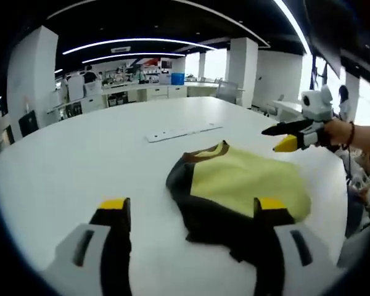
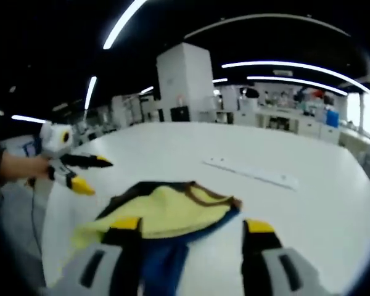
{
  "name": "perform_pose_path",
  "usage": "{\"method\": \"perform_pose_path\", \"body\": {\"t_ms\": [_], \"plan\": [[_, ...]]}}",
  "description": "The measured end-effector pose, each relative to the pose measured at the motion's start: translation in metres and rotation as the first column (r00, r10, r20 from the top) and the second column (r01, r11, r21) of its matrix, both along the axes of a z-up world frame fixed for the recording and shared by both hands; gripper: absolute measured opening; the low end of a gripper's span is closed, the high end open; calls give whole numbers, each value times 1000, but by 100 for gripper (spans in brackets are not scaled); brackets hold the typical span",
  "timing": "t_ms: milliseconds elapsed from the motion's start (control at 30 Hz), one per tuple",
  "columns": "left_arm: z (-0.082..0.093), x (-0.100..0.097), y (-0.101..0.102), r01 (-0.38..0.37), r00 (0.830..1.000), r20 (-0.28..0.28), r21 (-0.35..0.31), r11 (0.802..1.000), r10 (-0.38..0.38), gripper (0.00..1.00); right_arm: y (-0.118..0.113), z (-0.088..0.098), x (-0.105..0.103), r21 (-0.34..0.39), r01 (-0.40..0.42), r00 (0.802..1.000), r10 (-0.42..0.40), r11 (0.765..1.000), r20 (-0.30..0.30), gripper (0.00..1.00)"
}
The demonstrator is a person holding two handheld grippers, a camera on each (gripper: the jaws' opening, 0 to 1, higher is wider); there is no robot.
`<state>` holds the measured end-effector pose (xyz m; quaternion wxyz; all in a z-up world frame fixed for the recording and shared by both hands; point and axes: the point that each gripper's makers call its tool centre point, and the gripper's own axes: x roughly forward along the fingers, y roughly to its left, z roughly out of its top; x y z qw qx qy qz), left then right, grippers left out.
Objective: Fold the garment on the visible template until the final outline fits inside the template.
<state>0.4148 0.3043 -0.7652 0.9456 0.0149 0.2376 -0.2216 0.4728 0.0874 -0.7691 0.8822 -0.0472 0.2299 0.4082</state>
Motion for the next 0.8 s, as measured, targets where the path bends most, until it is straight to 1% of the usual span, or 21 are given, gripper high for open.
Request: {"method": "perform_pose_path", "body": {"t_ms": [67,100,133,233,300,367,400,467,567,633,667,733,800], "plan": [[2,-5,1,-14,1000,-4,-21,1000,14,77,-4,-3,-6,-11,-2,1000,2,1000,-5,62],[2,-7,4,-19,1000,-6,-27,999,19,77,-5,-5,-13,-13,-4,1000,4,1000,-12,60],[1,-9,5,-20,1000,-6,-29,999,20,76,-7,-6,-15,-16,-4,1000,3,1000,-17,58],[-2,-18,1,-10,1000,-11,-14,1000,10,73,-12,-12,-20,-20,-2,1000,2,1000,-29,53],[-4,-24,-3,3,1000,-16,-9,1000,-3,71,-12,-14,-29,-18,-8,999,7,1000,-39,50],[-9,-27,-5,13,1000,-17,8,1000,-13,69,-12,-19,-30,-21,-7,999,6,1000,-50,44],[-11,-28,-5,14,1000,-19,11,1000,-14,68,-12,-22,-31,-22,-6,998,5,1000,-57,38],[-16,-33,-13,14,999,-37,1,1000,-14,65,-13,-28,-32,-20,8,997,-9,1000,-80,33],[-23,-39,-21,25,999,-49,8,1000,-24,60,-11,-32,-36,-8,16,996,-16,1000,-93,34],[-28,-44,-26,35,998,-60,14,999,-34,57,-7,-35,-38,-2,7,995,-8,1000,-96,33],[-31,-47,-30,42,996,-72,5,999,-42,55,-4,-32,-42,7,-2,995,3,1000,-96,32],[-33,-51,-33,46,996,-78,0,999,-46,53,-1,-30,-45,17,-12,995,13,1000,-95,31],[-41,-52,-34,52,995,-87,-5,999,-52,51,4,-28,-48,27,-30,995,32,999,-92,32]]}}
